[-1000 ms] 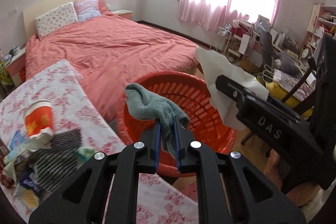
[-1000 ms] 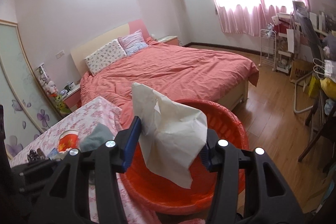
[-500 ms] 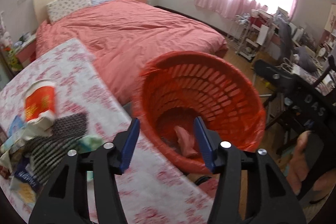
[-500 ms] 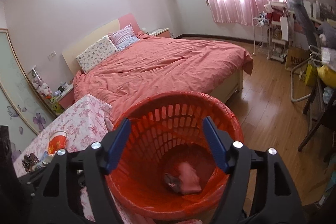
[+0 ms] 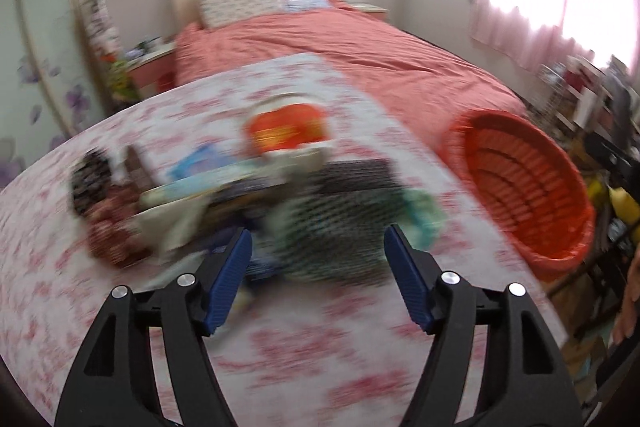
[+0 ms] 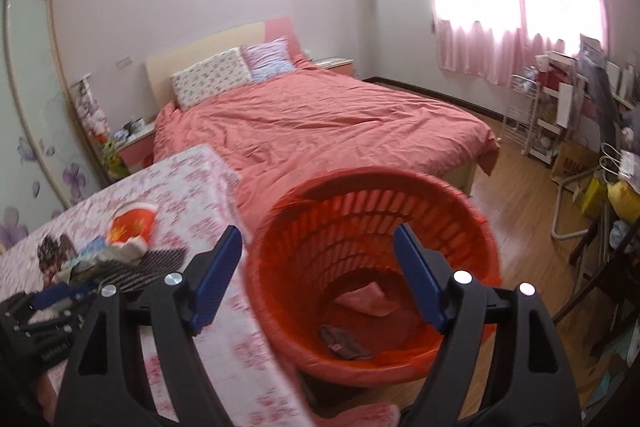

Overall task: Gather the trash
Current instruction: 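Grasp the black checkered mesh with the right gripper while the left grasps the brown scrunchie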

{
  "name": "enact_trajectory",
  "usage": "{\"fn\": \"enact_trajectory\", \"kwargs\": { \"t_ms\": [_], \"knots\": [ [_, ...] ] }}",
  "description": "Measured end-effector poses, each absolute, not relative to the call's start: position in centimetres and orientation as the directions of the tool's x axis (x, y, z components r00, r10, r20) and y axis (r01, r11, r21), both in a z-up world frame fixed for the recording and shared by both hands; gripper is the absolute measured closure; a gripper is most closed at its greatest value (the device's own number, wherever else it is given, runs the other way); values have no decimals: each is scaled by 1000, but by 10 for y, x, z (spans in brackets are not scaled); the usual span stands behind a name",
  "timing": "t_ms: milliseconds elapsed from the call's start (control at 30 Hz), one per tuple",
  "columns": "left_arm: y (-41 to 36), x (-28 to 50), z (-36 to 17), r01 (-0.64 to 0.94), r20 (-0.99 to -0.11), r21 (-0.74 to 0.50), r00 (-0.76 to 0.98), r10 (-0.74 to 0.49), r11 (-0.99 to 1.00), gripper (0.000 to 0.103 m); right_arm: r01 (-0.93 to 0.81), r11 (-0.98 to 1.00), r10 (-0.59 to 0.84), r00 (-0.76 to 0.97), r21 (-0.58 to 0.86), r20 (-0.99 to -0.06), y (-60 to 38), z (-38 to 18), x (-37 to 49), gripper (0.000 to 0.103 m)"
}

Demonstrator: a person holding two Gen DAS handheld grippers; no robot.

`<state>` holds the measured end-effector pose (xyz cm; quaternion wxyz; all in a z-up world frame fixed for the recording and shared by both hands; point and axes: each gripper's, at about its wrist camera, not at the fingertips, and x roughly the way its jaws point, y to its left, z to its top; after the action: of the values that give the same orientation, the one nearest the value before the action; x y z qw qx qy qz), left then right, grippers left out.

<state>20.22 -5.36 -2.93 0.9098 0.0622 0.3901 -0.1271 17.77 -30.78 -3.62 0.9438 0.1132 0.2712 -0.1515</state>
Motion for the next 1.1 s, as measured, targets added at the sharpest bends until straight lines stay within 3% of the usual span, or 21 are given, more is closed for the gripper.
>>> {"fn": "enact_trajectory", "kwargs": {
  "t_ms": [333, 567, 933, 967, 1033, 1100],
  "knots": [
    [54, 224, -42, 22, -707, 43, 707, 15, 999, 31, 167, 980, -73, 810, 111, -581, -224, -50, 205, 29],
    [86, 238, -54, -45, -722, 2, 691, 33, 999, 31, 52, 992, 34, 772, 116, -635, -174, -67, 243, 45],
    [95, 256, -66, -40, -741, -42, 671, -4, 998, 31, 20, 994, 63, 714, 110, -697, -147, -91, 283, 47],
    [95, 257, -68, -40, -744, -49, 668, -10, 998, 31, 19, 994, 59, 709, 104, -703, -146, -93, 284, 50],
    [95, 261, -69, -37, -749, -62, 662, -22, 997, 31, 22, 996, 49, 697, 90, -715, -145, -97, 285, 68],
    [94, 262, -70, -31, -751, -68, 659, -31, 997, 31, 22, 995, 55, 689, 97, -722, -146, -99, 285, 75]
  ]
}}
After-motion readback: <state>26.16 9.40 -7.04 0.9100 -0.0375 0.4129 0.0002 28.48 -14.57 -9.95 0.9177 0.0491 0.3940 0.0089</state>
